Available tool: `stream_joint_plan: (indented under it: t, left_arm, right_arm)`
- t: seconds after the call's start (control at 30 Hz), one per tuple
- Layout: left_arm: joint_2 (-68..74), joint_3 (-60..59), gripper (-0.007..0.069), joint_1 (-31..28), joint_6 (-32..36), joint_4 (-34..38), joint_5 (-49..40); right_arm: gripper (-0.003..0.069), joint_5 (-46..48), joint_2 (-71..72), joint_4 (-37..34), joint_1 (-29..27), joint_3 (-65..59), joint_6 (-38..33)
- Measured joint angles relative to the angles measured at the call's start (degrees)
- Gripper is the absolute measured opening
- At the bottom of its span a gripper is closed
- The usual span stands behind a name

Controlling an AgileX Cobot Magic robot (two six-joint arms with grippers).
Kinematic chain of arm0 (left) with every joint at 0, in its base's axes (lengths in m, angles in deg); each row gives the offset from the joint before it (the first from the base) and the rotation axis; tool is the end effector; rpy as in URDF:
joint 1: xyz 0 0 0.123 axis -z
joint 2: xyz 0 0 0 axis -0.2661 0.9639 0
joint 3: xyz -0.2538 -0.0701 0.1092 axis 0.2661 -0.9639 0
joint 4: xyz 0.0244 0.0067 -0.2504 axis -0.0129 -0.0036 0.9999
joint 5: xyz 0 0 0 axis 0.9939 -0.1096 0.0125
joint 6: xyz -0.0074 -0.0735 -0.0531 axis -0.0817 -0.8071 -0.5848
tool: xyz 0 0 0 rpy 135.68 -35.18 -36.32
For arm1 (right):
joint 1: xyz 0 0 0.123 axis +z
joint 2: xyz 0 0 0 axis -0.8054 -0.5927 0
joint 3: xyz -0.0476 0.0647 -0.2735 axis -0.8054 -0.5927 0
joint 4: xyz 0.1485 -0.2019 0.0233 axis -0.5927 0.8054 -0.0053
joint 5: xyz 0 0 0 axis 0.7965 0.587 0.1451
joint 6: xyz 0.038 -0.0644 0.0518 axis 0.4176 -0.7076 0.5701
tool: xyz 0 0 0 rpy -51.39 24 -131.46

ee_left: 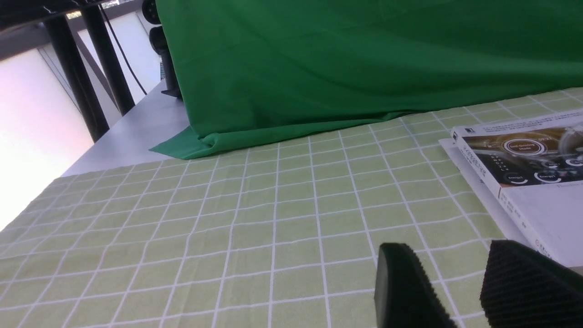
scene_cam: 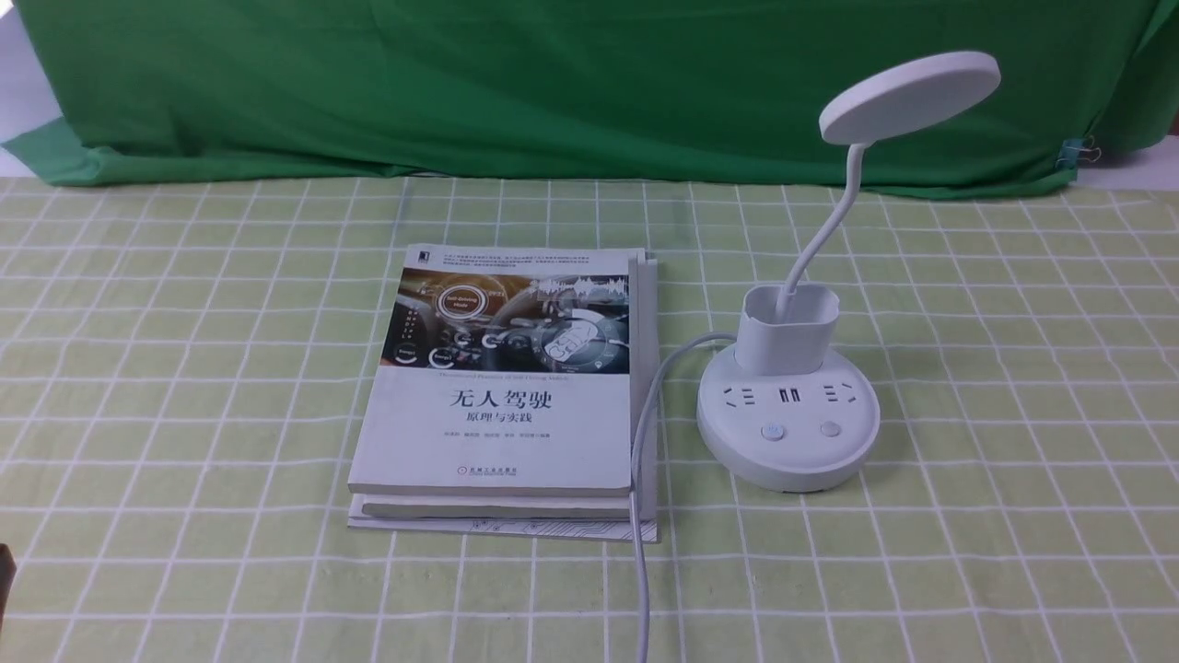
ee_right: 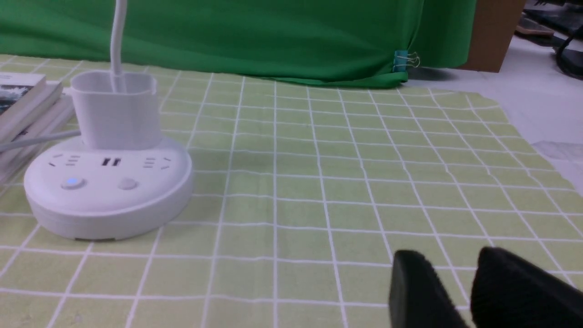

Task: Turn on the table lamp on the green coffee tablecloth with your hand.
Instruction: 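Press the button on the base of the white desk lamp with the right gripper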

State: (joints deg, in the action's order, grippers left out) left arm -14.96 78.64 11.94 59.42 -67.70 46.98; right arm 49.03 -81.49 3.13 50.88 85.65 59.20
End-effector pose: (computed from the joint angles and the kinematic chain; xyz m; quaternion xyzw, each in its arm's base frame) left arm 0.0565 0.0032 0.1964 0.0620 0.7236 0.0995 0.6802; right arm 0.0556 -0.0007 0.1881 -0.0303 0.7634 -0.0423 0.6438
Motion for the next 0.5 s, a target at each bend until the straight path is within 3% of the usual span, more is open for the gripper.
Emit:
stream_joint_plan:
  t: [0.27,0.47,0.5]
  left_arm:
    - [0.0,0.0,0.0242,0.0,0.0,0.0,0.0]
    - [0.0,0.0,0.0242,0.0,0.0,0.0,0.0]
    - [0.0,0.0,0.0242,0.0,0.0,0.0,0.0]
  right_arm:
    - [0.0244,-1.8,0.0,-0.2,0.0,0.0,1.1]
    - [0.0244,-7.0,0.0,-2.0,0.0,0.0,16.6]
    - [0.0244,-9.1,0.0,-2.3,0.0,0.0,21.9]
